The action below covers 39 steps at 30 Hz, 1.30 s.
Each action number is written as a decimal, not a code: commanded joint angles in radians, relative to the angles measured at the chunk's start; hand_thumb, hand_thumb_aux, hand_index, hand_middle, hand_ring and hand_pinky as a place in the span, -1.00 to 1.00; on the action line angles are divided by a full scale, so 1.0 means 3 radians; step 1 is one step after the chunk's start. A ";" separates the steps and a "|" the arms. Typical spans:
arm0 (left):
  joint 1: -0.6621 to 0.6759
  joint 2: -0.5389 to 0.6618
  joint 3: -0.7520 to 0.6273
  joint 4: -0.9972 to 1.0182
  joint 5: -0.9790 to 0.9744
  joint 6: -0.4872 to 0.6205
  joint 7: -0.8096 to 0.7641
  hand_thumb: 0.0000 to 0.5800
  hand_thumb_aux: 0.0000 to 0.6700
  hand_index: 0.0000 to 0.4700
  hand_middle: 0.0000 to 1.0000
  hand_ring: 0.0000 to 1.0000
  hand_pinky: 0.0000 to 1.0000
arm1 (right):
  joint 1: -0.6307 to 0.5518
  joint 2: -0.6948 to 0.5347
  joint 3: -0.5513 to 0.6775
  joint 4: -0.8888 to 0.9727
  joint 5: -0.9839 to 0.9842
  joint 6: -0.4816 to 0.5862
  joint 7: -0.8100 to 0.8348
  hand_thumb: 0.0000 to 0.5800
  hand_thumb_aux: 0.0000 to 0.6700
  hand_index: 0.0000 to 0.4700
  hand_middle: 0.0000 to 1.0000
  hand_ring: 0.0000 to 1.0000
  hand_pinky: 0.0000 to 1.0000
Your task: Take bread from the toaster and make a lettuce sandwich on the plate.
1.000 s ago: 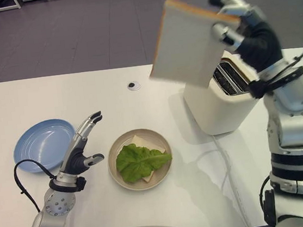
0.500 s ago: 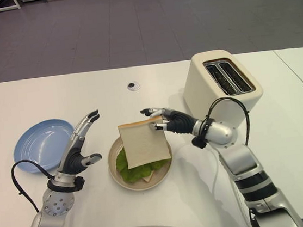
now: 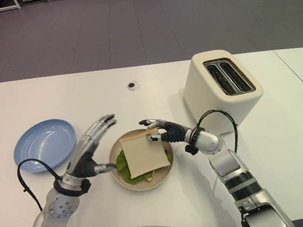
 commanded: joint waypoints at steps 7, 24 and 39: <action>-0.0071 0.0344 -0.0723 0.0117 0.1569 0.0099 -0.0246 -1.00 -1.00 -1.00 -1.00 -1.00 -1.00 | -0.0007 0.0033 0.0040 0.0058 -0.0286 -0.0128 -0.0042 1.00 0.92 0.92 -1.00 -1.00 -1.00; -0.0102 0.0591 -0.1024 0.0377 0.1487 0.0485 -0.0458 -1.00 -1.00 -1.00 -1.00 -1.00 -1.00 | -0.0312 0.0182 -0.0870 -0.0291 0.0275 -0.0396 -0.0491 -1.00 -1.00 -1.00 -1.00 -1.00 -1.00; 0.0291 0.0969 -0.0028 -0.1210 -0.0360 0.0322 -0.0232 -1.00 -1.00 -1.00 -1.00 -1.00 -1.00 | 0.0864 -0.1266 -0.0990 -0.0747 0.0725 -0.1464 0.1117 0.08 -0.36 -0.36 -1.00 -1.00 -1.00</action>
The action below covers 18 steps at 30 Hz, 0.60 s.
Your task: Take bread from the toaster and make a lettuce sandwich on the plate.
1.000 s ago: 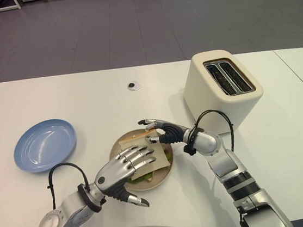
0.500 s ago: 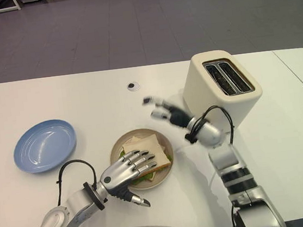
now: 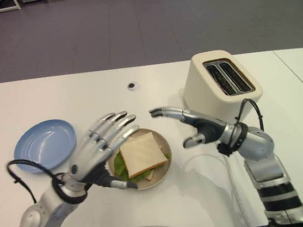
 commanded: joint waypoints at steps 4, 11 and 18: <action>0.1191 0.1150 0.0108 -0.0084 -0.1219 0.0150 -0.1638 1.00 1.00 1.00 1.00 1.00 1.00 | 0.0461 -0.0557 0.0206 -0.0173 -0.0468 -0.0133 0.0500 1.00 1.00 1.00 1.00 1.00 1.00; 0.1303 0.1145 -0.0058 0.0048 -0.0431 0.0266 -0.2152 1.00 1.00 1.00 1.00 1.00 1.00 | 0.0847 -0.0345 0.0724 -0.0349 -0.1575 -0.0275 0.0194 1.00 1.00 1.00 1.00 1.00 1.00; 0.0504 0.0666 -0.0647 0.1000 0.0506 0.0134 -0.1812 1.00 1.00 1.00 1.00 1.00 1.00 | 0.0679 0.0158 0.1046 0.0092 -0.2522 -0.0066 -0.0540 1.00 0.94 0.94 1.00 1.00 1.00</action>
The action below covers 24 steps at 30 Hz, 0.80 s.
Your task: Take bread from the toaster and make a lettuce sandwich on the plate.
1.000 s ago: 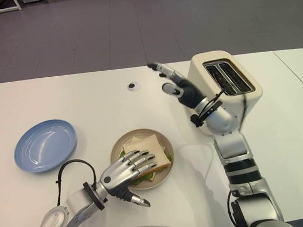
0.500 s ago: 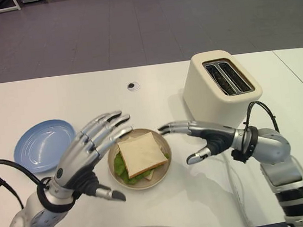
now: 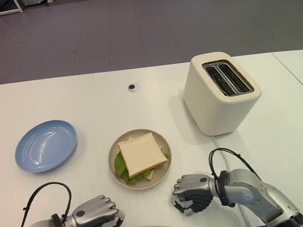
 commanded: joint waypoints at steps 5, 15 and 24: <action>-0.0714 -0.0122 -0.0011 0.0835 0.0597 0.0150 0.0414 1.00 1.00 1.00 1.00 1.00 1.00 | -0.0341 0.0470 0.0223 0.0712 -0.0563 0.0445 -0.0623 1.00 1.00 1.00 1.00 1.00 1.00; -0.2014 -0.0396 -0.0179 0.1997 0.0633 -0.0058 0.1124 1.00 1.00 1.00 1.00 1.00 1.00 | -0.1328 0.0909 0.0275 0.1563 -0.0588 0.0730 -0.1370 1.00 1.00 1.00 1.00 1.00 1.00; -0.0254 -0.0172 0.0387 0.0151 -0.0945 -0.0348 0.1233 -1.00 -1.00 -1.00 -1.00 -1.00 -1.00 | -0.0395 0.0102 -0.0359 0.0507 0.1488 -0.0096 -0.0974 0.93 0.62 0.62 -0.32 -0.32 -0.32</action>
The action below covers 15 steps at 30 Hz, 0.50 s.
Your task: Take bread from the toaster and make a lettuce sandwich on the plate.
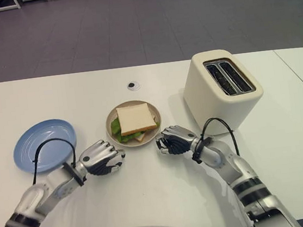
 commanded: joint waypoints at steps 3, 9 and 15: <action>0.1137 -0.0272 0.0253 -0.0800 -0.2328 -0.0487 0.0202 -1.00 -1.00 -1.00 -1.00 -1.00 -1.00 | 0.0559 -0.0031 -0.0285 -0.0682 0.2050 -0.0177 0.0391 -0.54 -0.76 -0.76 -1.00 -1.00 -1.00; 0.0670 -0.0593 0.0005 -0.0006 -0.2587 -0.0394 -0.0306 -1.00 -1.00 -1.00 -1.00 -1.00 -1.00 | 0.0502 0.0570 -0.0247 -0.0283 0.2393 -0.0119 0.0442 -1.00 -1.00 -1.00 -1.00 -1.00 -1.00; 0.0480 -0.0760 0.0080 0.0260 -0.2827 -0.0560 -0.0605 -1.00 -1.00 -1.00 -1.00 -1.00 -1.00 | 0.0557 0.0761 -0.0421 -0.0175 0.2494 -0.0213 0.0617 -1.00 -1.00 -1.00 -1.00 -1.00 -1.00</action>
